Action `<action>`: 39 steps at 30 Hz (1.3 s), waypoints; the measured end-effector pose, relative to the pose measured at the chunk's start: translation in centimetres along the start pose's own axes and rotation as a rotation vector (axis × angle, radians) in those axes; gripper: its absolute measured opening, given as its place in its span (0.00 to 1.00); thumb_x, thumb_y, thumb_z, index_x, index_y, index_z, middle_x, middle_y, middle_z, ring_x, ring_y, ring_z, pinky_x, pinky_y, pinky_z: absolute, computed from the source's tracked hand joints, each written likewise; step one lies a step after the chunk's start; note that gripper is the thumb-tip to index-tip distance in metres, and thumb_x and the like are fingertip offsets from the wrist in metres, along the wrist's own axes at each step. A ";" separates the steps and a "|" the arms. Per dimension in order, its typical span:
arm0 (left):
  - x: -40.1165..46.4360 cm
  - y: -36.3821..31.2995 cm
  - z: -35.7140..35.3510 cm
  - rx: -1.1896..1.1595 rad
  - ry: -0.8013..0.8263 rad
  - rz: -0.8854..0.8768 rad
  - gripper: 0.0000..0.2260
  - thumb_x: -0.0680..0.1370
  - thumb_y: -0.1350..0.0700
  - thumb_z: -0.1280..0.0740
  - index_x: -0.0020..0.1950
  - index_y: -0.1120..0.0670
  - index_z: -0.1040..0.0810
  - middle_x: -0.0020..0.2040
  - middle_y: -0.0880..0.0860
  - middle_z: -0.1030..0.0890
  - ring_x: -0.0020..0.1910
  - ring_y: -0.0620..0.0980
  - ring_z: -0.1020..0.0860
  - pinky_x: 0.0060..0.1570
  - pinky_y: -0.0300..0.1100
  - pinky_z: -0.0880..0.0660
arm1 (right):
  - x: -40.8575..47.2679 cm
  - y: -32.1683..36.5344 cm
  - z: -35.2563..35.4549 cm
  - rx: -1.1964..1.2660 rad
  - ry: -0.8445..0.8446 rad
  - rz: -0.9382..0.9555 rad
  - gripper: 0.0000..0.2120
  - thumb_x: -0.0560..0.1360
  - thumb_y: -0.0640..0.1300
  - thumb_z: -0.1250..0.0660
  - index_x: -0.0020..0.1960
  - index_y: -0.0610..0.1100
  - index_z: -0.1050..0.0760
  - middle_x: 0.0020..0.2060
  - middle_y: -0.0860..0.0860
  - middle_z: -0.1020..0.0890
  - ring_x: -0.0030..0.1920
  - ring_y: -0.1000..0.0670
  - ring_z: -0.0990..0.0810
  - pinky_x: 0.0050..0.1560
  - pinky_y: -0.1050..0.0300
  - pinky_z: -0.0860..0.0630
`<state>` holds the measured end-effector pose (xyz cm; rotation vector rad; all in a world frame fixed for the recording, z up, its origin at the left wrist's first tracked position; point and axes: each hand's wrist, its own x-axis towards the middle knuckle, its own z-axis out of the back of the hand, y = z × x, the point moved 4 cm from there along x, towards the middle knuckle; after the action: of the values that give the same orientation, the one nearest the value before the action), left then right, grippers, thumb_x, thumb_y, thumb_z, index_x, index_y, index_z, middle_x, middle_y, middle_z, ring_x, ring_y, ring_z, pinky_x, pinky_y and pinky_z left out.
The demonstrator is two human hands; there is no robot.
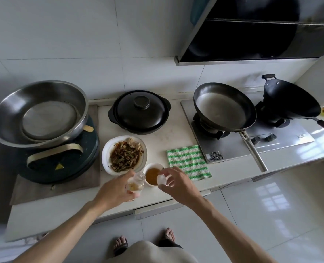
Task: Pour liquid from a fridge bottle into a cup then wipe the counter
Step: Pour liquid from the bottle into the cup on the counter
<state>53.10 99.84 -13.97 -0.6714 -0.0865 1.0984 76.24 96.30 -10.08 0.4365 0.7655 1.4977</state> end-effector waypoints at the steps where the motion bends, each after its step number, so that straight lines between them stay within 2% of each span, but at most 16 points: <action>1: -0.3 -0.1 0.2 -0.022 -0.004 -0.016 0.27 0.71 0.37 0.27 0.66 0.38 0.33 0.54 0.35 0.22 0.43 0.36 0.20 0.38 0.34 0.23 | 0.4 1.6 0.6 0.002 -0.006 0.059 0.19 0.72 0.45 0.23 0.62 0.48 0.21 0.53 0.51 0.21 0.44 0.53 0.18 0.48 0.53 0.17; 4: -0.9 -0.3 1.4 -0.047 -0.042 -0.065 0.27 0.69 0.36 0.26 0.64 0.38 0.32 0.53 0.36 0.20 0.43 0.36 0.19 0.39 0.33 0.21 | 1.3 6.2 1.7 -0.057 0.035 0.234 0.20 0.72 0.44 0.23 0.63 0.49 0.20 0.54 0.51 0.21 0.44 0.53 0.18 0.48 0.57 0.18; 7: -1.5 -0.8 2.7 0.044 -0.072 -0.146 0.29 0.70 0.35 0.27 0.66 0.39 0.32 0.54 0.34 0.23 0.44 0.35 0.22 0.40 0.29 0.23 | 1.5 8.5 1.2 -0.152 0.104 0.326 0.20 0.73 0.44 0.23 0.64 0.50 0.21 0.59 0.52 0.20 0.46 0.54 0.18 0.47 0.55 0.18; 10: -2.1 -0.5 3.7 0.091 -0.069 -0.190 0.33 0.70 0.34 0.28 0.72 0.36 0.35 0.56 0.32 0.26 0.45 0.35 0.24 0.42 0.30 0.23 | 1.2 9.4 0.4 -0.180 0.136 0.350 0.21 0.73 0.44 0.23 0.65 0.49 0.21 0.59 0.51 0.19 0.45 0.56 0.20 0.49 0.57 0.18; 14: -3.0 -0.3 4.4 0.135 -0.083 -0.223 0.29 0.70 0.34 0.28 0.68 0.38 0.31 0.57 0.37 0.20 0.44 0.34 0.26 0.39 0.25 0.27 | 1.3 10.4 0.3 -0.217 0.195 0.286 0.19 0.74 0.52 0.24 0.63 0.46 0.20 0.51 0.50 0.17 0.41 0.57 0.21 0.46 0.56 0.19; 16: -3.4 -0.8 5.0 0.120 -0.107 -0.209 0.27 0.70 0.33 0.29 0.66 0.35 0.32 0.56 0.35 0.21 0.45 0.36 0.23 0.40 0.27 0.26 | 1.6 10.9 0.1 -0.261 0.151 0.165 0.19 0.77 0.60 0.31 0.54 0.44 0.19 0.44 0.49 0.16 0.39 0.52 0.20 0.41 0.53 0.20; 19: -3.6 -1.7 5.5 0.130 -0.169 -0.186 0.29 0.69 0.31 0.32 0.68 0.34 0.33 0.57 0.34 0.22 0.52 0.38 0.22 0.44 0.32 0.28 | 2.1 11.2 -0.5 -0.467 0.032 -0.034 0.30 0.80 0.68 0.49 0.36 0.44 0.29 0.34 0.47 0.22 0.34 0.46 0.23 0.35 0.53 0.27; 21: -3.7 -2.0 5.3 0.138 -0.169 -0.195 0.32 0.69 0.31 0.32 0.71 0.35 0.34 0.62 0.36 0.21 0.52 0.36 0.24 0.45 0.31 0.29 | 2.3 11.5 -0.5 -0.630 -0.016 -0.021 0.33 0.81 0.69 0.56 0.33 0.45 0.33 0.31 0.47 0.25 0.32 0.46 0.23 0.32 0.55 0.31; 23: -3.9 -1.5 5.5 0.084 -0.124 -0.155 0.31 0.69 0.32 0.31 0.70 0.35 0.34 0.61 0.36 0.21 0.49 0.34 0.27 0.45 0.31 0.28 | 2.4 12.2 -0.1 -0.599 -0.112 0.124 0.29 0.81 0.67 0.53 0.42 0.45 0.28 0.36 0.48 0.20 0.32 0.47 0.20 0.30 0.56 0.31; 25: -3.9 -0.9 5.9 0.045 -0.086 -0.122 0.27 0.69 0.31 0.30 0.66 0.34 0.33 0.59 0.37 0.20 0.49 0.35 0.25 0.46 0.33 0.25 | 2.1 13.2 0.3 -0.530 -0.184 0.399 0.23 0.81 0.64 0.46 0.55 0.45 0.28 0.44 0.50 0.16 0.33 0.48 0.19 0.28 0.57 0.30; 27: -4.1 -0.8 6.5 -0.040 -0.027 -0.088 0.26 0.68 0.30 0.30 0.63 0.30 0.35 0.58 0.37 0.20 0.50 0.37 0.23 0.47 0.34 0.23 | 1.9 13.9 0.1 -0.548 -0.130 0.656 0.19 0.82 0.60 0.43 0.58 0.44 0.28 0.44 0.52 0.17 0.32 0.51 0.20 0.26 0.59 0.35; 29: -4.4 -0.9 7.0 -0.095 0.021 -0.072 0.29 0.68 0.31 0.29 0.65 0.27 0.37 0.57 0.36 0.21 0.51 0.37 0.23 0.46 0.31 0.25 | 1.5 14.2 -0.4 -0.558 -0.082 0.772 0.13 0.83 0.52 0.41 0.53 0.43 0.26 0.37 0.53 0.20 0.27 0.52 0.28 0.26 0.61 0.40; 32: -4.6 -1.2 7.3 0.065 -0.089 -0.071 0.28 0.69 0.33 0.29 0.67 0.36 0.30 0.57 0.39 0.18 0.48 0.37 0.24 0.41 0.26 0.33 | 2.5 14.1 -1.2 -0.558 -0.118 0.634 0.07 0.81 0.46 0.41 0.46 0.44 0.31 0.25 0.56 0.32 0.20 0.54 0.42 0.24 0.64 0.48; 34: -4.6 -1.2 7.5 0.139 -0.238 -0.025 0.26 0.69 0.34 0.28 0.63 0.41 0.25 0.54 0.41 0.17 0.45 0.38 0.24 0.39 0.27 0.31 | 3.7 14.1 -1.9 -0.571 -0.146 0.408 0.08 0.81 0.49 0.46 0.48 0.45 0.34 0.24 0.53 0.28 0.19 0.50 0.35 0.23 0.60 0.38; 36: -4.6 -1.2 7.6 0.121 -0.272 0.005 0.24 0.68 0.34 0.28 0.61 0.42 0.23 0.50 0.42 0.15 0.41 0.39 0.24 0.35 0.25 0.33 | 4.5 14.2 -2.6 -0.603 -0.162 0.308 0.11 0.82 0.52 0.47 0.52 0.45 0.32 0.28 0.48 0.21 0.23 0.44 0.25 0.26 0.53 0.26; 39: -4.8 -0.6 7.7 0.099 -0.253 0.008 0.26 0.68 0.34 0.27 0.63 0.42 0.24 0.51 0.41 0.15 0.41 0.39 0.23 0.36 0.22 0.37 | 4.3 15.4 -2.9 -0.617 -0.198 0.266 0.09 0.80 0.49 0.43 0.50 0.43 0.29 0.29 0.49 0.23 0.24 0.44 0.25 0.27 0.56 0.30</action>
<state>48.36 99.10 -6.23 -0.4427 -0.2450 1.1840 62.71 100.84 -2.27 0.2139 0.0682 1.8120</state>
